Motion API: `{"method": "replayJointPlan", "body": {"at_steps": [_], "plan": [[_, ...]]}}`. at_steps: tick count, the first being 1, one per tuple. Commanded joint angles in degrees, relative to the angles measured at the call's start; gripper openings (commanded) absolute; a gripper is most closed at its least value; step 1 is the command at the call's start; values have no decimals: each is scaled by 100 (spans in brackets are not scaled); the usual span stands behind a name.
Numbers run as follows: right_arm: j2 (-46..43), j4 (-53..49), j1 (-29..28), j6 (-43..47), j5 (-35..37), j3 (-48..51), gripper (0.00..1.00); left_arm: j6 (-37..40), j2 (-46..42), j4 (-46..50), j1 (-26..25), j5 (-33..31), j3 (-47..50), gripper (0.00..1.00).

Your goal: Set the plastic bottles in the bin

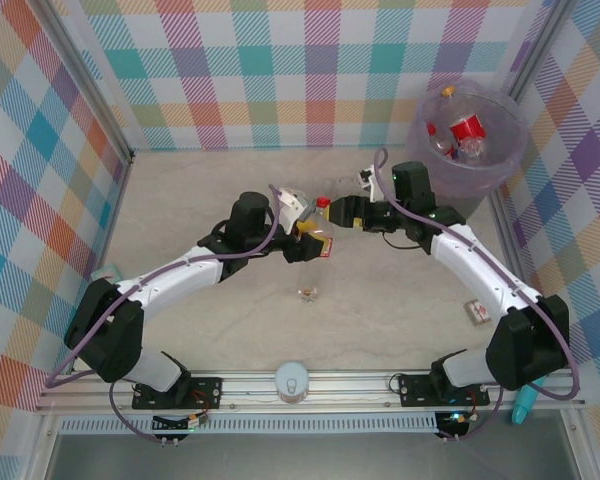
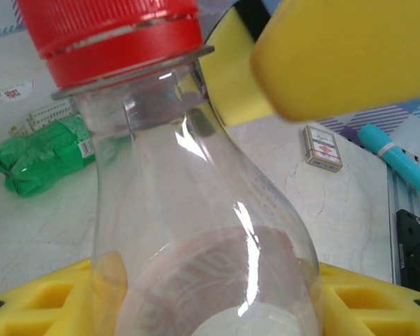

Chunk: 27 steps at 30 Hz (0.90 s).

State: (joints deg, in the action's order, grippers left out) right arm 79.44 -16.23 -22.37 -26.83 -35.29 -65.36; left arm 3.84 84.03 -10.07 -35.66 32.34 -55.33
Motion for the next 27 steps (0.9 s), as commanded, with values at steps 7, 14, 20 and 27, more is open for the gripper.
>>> {"method": "replayJointPlan", "body": {"at_steps": [7, 14, 20, 27], "plan": [[259, 716, -147, -248, -676, -50, 78, -63, -105, -255, -160, 117, -183, 54], [296, 682, -154, -211, -482, 39, 64, -210, -84, -538, -185, 32, -156, 54], [269, 644, -154, -192, -317, 20, 56, -270, 6, -558, -196, -34, -214, 54], [279, 591, -149, -135, -85, -36, 45, -345, 181, -582, -196, -271, -302, 55]]}}
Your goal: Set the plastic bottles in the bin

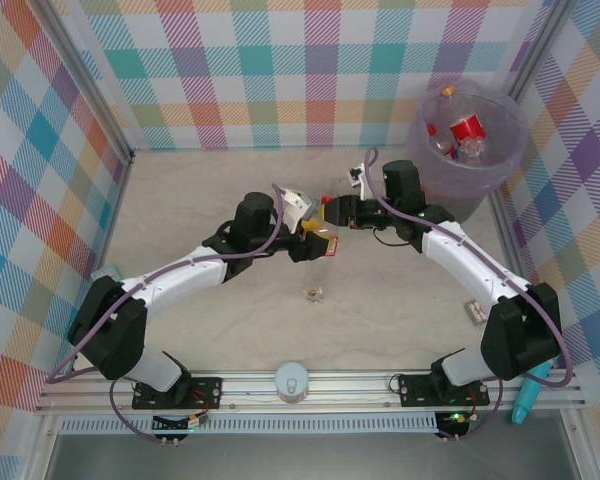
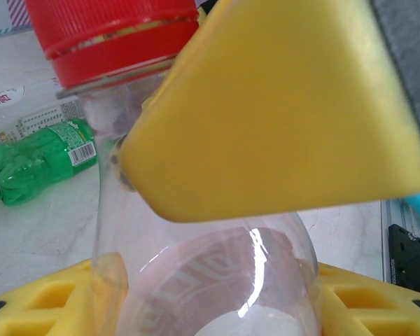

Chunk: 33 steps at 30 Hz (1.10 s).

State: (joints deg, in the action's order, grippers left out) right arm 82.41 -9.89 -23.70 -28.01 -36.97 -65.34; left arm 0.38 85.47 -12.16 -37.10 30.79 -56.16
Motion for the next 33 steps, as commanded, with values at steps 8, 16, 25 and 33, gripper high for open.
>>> {"method": "replayJointPlan", "body": {"at_steps": [8, 16, 25, 33], "plan": [[11, -250, -16, 168, 346, -262, 38, -123, 113, -450, -52, -500, -269, 65], [-143, -951, 24, 754, 1180, -963, 34, -539, -625, -821, -42, -1190, 182, 100], [-462, -1666, 381, 1716, 3230, -2756, 32, -1488, -1630, 609, -33, -3153, 433, 100], [-273, -467, 534, 3284, 5560, -3964, 32, -3391, -1454, 1475, 168, -4115, 472, 98]]}}
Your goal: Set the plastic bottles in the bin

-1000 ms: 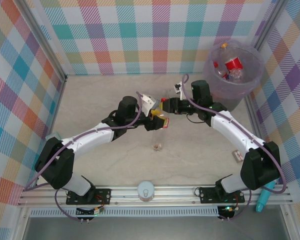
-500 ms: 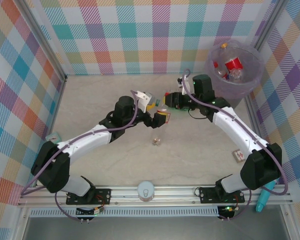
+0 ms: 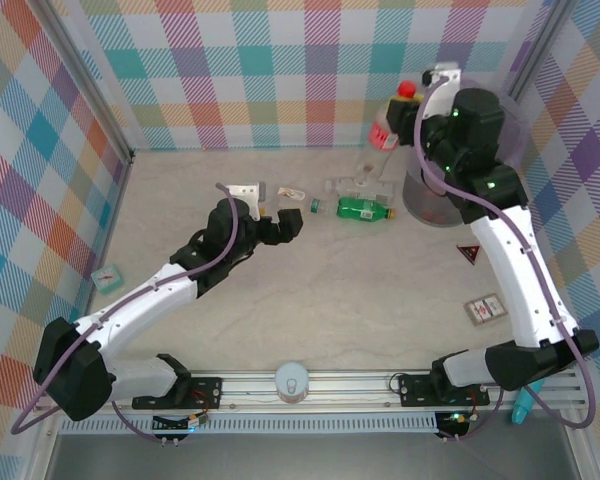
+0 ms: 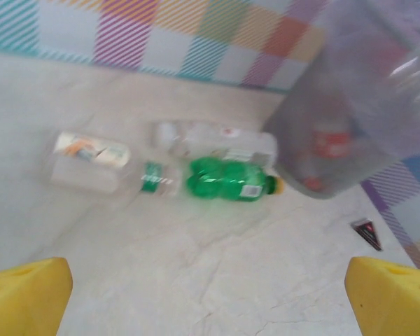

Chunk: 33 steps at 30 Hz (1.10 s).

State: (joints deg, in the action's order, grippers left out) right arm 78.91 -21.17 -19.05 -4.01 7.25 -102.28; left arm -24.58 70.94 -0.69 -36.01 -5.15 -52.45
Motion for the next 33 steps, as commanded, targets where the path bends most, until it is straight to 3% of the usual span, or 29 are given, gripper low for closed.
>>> {"method": "replayJointPlan", "body": {"at_steps": [1, 4, 12, 33], "plan": [[184, 854, 126, 1204, 1345, -391, 32, -1047, 6, 300, 68, -600, 136, 98], [632, 1159, 399, 1702, 1723, -777, 32, -1220, 88, 241, 90, -665, 188, 97], [1886, 490, 943, 1914, 1856, -1710, 33, -1277, 71, 347, 85, -499, 339, 97], [3051, -1437, 1502, 800, 1427, -1804, 33, -1267, 83, 448, 94, -557, 468, 97]]}}
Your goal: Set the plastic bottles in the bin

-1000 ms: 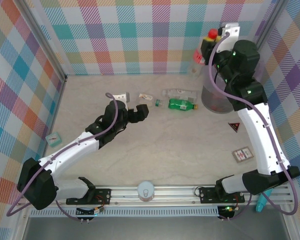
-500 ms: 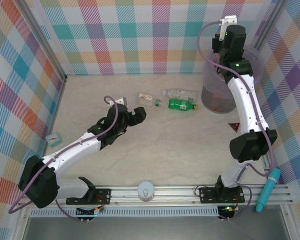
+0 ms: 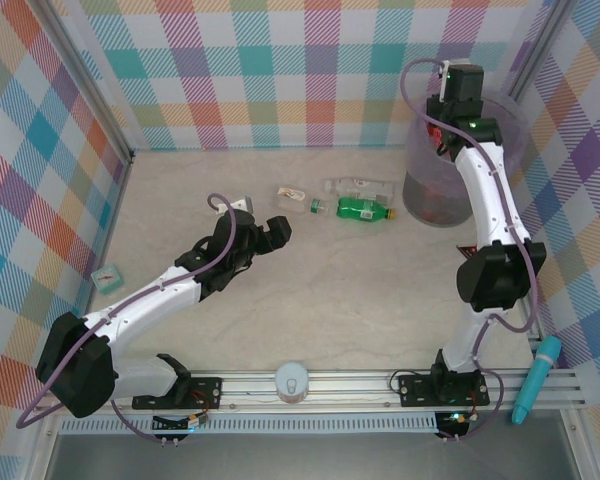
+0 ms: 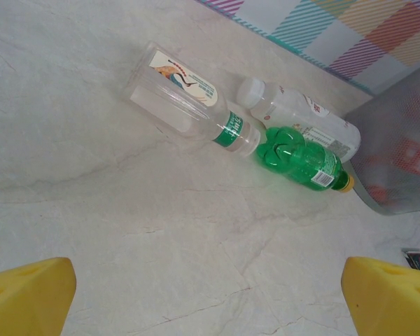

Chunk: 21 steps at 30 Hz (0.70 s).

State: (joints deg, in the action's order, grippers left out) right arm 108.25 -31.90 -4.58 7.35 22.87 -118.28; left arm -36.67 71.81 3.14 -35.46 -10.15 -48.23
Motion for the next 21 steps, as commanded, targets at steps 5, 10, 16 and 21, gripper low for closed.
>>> {"method": "replayJointPlan", "body": {"at_steps": [5, 10, 16, 21], "plan": [[428, -781, 113, -551, -226, -293, 34, -57, 30, 74, 48, -55, 46, 97], [723, -1074, 141, -696, -270, -273, 35, -46, 79, 82, 64, -9, 28, 97], [735, -990, 148, -813, -362, -97, 39, -51, 204, 83, 92, 96, -27, 96], [563, -993, 142, -782, -384, -231, 50, -24, 362, 47, 138, 170, -124, 96]]}}
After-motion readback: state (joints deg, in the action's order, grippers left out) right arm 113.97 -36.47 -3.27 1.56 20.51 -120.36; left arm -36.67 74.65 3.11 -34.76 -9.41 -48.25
